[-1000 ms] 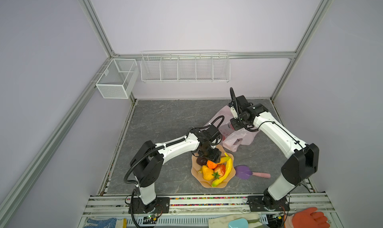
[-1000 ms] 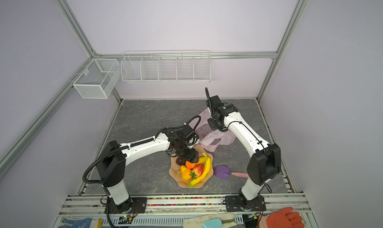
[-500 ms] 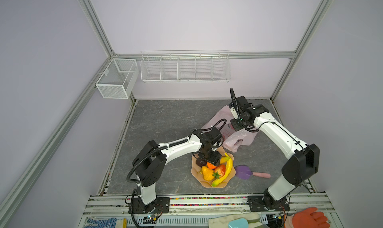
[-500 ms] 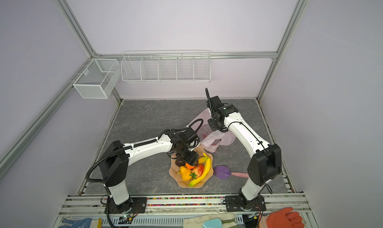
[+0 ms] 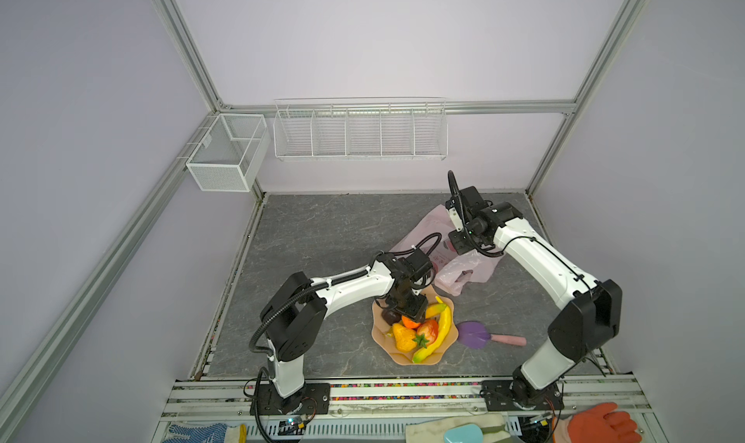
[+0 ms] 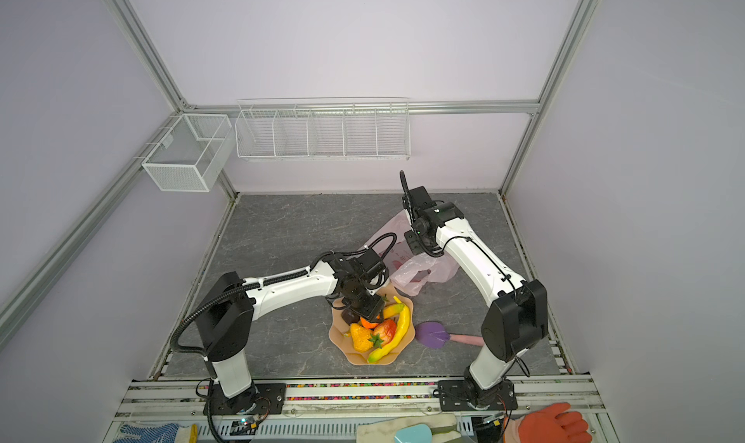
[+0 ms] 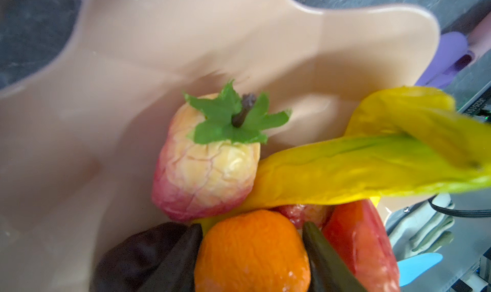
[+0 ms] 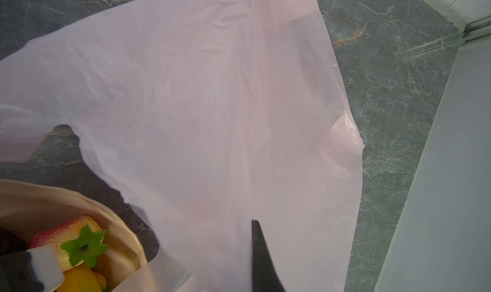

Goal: Place the fruits into the plastic bag
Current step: Pick up the fruit from the plate.

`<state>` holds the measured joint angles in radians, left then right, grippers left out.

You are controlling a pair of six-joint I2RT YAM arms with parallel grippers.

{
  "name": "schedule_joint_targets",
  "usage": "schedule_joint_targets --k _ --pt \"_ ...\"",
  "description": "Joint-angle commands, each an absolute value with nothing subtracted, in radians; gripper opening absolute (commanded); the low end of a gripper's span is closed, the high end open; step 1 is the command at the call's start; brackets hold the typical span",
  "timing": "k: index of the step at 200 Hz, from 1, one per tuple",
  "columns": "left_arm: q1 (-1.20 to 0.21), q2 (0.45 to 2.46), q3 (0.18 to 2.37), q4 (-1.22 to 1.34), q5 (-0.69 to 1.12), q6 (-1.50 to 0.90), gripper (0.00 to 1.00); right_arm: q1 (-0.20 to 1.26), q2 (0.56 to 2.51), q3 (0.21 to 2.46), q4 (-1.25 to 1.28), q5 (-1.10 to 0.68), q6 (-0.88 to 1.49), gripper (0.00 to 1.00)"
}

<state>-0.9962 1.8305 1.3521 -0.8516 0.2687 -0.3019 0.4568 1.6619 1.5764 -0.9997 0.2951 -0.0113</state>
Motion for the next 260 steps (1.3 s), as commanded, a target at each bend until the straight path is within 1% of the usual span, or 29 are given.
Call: schedule_joint_targets --k 1,49,74,103,138,196,227,260 --pt "-1.002 1.776 1.371 -0.882 0.265 -0.300 0.38 0.450 1.625 1.569 -1.019 0.307 -0.014 0.07" --pt "-0.971 1.670 1.356 -0.860 0.285 -0.328 0.34 0.449 1.617 1.569 -1.023 0.319 -0.014 0.07" --pt "-0.921 1.601 1.303 -0.807 0.321 -0.354 0.32 0.448 1.613 1.568 -1.023 0.316 -0.011 0.07" --pt "-0.855 1.563 1.261 -0.743 0.345 -0.393 0.28 0.447 1.605 1.564 -1.021 0.315 -0.012 0.07" --pt "-0.838 1.600 1.292 -0.683 0.354 -0.436 0.23 0.447 1.603 1.564 -1.022 0.312 -0.007 0.06" --pt "-0.834 1.751 1.406 -0.626 0.345 -0.480 0.17 0.447 1.594 1.559 -1.020 0.307 0.004 0.07" --pt "-0.844 1.814 1.459 -0.636 0.323 -0.425 0.17 0.446 1.591 1.552 -1.017 0.305 0.005 0.07" --pt "-0.878 1.823 1.471 -0.675 0.299 -0.326 0.17 0.445 1.592 1.553 -1.019 0.308 0.002 0.07"
